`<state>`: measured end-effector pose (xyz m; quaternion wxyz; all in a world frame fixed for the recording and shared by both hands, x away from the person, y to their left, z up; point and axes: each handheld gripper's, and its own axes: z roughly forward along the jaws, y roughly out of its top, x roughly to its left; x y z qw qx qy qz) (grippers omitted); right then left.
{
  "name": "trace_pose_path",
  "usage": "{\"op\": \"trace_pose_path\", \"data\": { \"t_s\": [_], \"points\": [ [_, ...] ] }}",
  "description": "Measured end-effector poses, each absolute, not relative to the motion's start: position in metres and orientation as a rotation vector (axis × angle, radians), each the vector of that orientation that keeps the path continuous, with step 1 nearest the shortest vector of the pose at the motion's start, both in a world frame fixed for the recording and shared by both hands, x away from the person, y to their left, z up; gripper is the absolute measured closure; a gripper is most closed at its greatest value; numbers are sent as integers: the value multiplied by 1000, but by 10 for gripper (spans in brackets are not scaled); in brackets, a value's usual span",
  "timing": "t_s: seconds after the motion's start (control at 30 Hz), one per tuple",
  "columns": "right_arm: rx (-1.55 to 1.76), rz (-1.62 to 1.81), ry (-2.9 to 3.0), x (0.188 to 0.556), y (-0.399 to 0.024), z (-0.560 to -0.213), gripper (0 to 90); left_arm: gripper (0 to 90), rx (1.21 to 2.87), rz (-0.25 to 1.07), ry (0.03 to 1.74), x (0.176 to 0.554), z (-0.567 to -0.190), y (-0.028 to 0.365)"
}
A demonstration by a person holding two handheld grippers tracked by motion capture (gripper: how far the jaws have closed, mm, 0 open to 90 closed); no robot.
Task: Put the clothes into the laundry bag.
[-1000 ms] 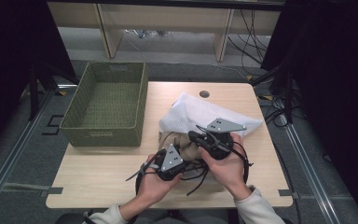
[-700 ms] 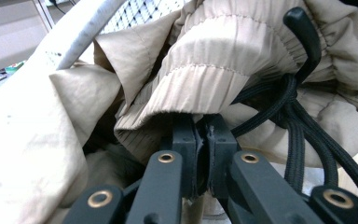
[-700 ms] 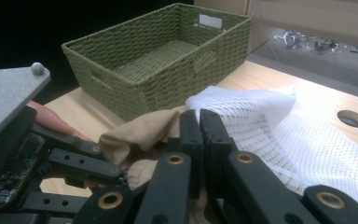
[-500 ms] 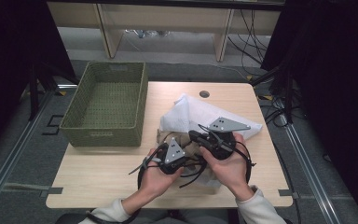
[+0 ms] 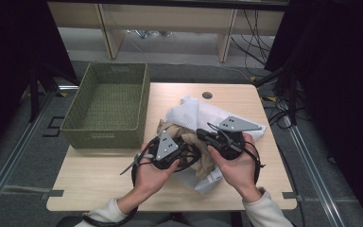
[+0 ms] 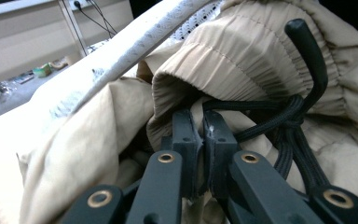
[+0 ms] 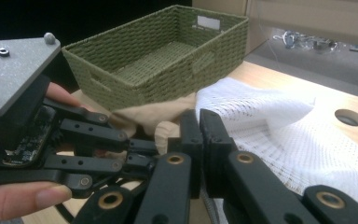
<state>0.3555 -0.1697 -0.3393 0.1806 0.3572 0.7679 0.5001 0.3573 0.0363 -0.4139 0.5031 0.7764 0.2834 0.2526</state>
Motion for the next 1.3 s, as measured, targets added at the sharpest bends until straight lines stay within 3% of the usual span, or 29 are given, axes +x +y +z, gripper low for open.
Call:
{"op": "trace_pose_path", "data": {
  "t_s": [0.43, 0.77, 1.3],
  "points": [
    [1006, 1373, 2207, 360, -166, -351, 898, 844, 1962, 592, 654, 366, -425, 16],
    [1023, 1431, 2176, 354, -171, -339, 898, 846, 1892, 616, 679, 371, -415, 16],
    [1028, 1425, 2185, 354, -170, -341, 898, 845, 1925, 608, 687, 384, -425, 4]
  ]
}}
